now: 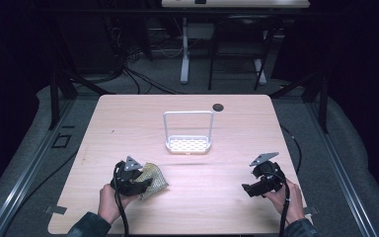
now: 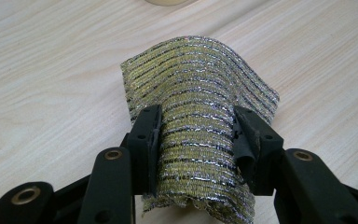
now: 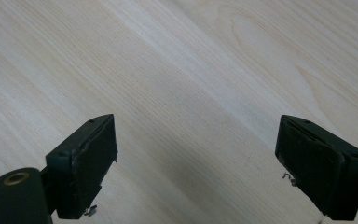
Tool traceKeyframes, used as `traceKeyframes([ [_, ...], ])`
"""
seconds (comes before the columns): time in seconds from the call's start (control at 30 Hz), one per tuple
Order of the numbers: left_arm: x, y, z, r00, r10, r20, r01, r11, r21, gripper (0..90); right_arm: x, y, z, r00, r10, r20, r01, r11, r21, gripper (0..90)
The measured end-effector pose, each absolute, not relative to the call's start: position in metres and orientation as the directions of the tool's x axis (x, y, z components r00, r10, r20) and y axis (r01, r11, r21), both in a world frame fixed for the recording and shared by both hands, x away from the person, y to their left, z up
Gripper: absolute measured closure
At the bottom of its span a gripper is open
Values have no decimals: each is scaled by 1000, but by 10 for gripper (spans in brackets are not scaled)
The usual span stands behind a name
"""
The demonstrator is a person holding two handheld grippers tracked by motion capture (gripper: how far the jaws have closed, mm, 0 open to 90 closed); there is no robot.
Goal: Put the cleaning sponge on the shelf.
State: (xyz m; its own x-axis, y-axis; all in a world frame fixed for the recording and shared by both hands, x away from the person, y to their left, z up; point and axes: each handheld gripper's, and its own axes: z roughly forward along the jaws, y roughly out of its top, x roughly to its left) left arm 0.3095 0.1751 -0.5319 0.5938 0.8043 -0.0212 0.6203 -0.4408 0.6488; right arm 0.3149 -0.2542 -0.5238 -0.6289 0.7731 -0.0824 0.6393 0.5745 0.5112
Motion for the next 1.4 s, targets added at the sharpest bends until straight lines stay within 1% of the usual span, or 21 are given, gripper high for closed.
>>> traceKeyframes([
  [0.27, 307, 172, -526, 584, 811, -22, 601, -414, 684, 547, 315, -254, -524, -624, 777, -84, 643, 571, 510, 121],
  [0.53, 307, 163, -524, 601, 800, -11, 582, -427, 692, 543, 316, -254, -526, -619, 781, -80, 650, 567, 507, 124],
  [0.73, 308, 157, -522, 597, 802, -20, 577, -412, 705, 542, 316, -254, -526, -618, 782, -82, 650, 567, 507, 126],
  [1.17, 313, 129, -518, 619, 785, -3, 547, -428, 719, 548, 316, -254, -526, -616, 783, -82, 652, 566, 504, 129],
  [1.33, 320, 125, -512, 603, 798, -12, 543, -399, 739, 547, 316, -254, -526, -617, 782, -87, 650, 569, 503, 130],
  [1.4, 324, 122, -510, 595, 803, -29, 547, -379, 747, 547, 316, -254, -526, -615, 784, -86, 653, 567, 502, 130],
])
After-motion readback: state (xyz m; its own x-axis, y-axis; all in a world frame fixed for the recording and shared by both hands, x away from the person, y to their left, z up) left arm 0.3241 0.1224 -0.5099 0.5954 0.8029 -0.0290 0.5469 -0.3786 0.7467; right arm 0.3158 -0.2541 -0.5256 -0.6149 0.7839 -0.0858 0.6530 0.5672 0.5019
